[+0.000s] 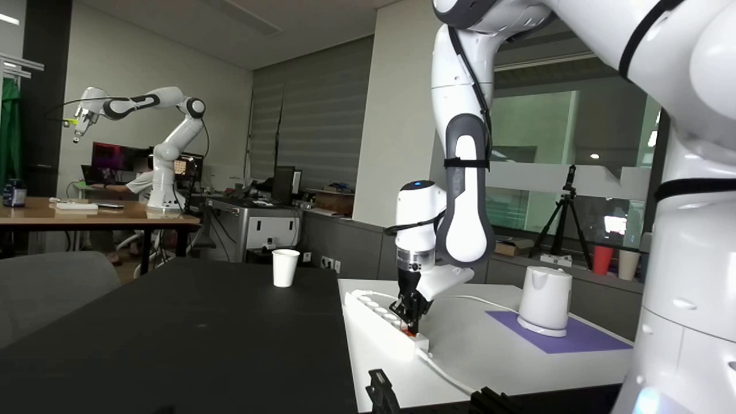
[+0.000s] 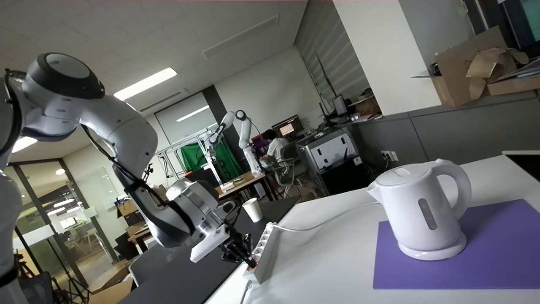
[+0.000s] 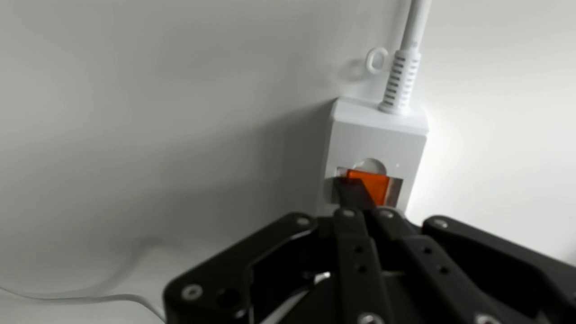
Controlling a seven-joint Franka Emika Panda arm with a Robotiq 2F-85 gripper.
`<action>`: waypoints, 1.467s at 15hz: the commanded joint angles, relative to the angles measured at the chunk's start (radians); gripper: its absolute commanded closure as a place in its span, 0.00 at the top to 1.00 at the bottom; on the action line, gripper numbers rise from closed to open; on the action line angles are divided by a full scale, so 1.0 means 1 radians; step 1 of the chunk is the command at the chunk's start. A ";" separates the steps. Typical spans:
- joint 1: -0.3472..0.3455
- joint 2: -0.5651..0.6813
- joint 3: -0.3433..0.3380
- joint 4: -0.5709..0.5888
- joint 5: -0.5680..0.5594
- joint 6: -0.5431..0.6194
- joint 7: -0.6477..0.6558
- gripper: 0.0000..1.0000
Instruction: Turn off the main adapter switch
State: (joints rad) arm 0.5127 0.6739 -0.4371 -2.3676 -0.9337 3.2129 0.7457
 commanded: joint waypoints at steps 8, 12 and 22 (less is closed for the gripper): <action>-0.335 0.074 0.260 0.037 0.079 0.010 -0.093 0.00; -0.528 0.089 0.396 0.053 0.099 -0.010 -0.169 0.00; -0.662 -0.065 0.545 0.001 0.108 -0.123 -0.213 0.00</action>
State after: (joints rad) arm -0.1313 0.6491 0.0646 -2.3620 -0.8403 3.1638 0.5463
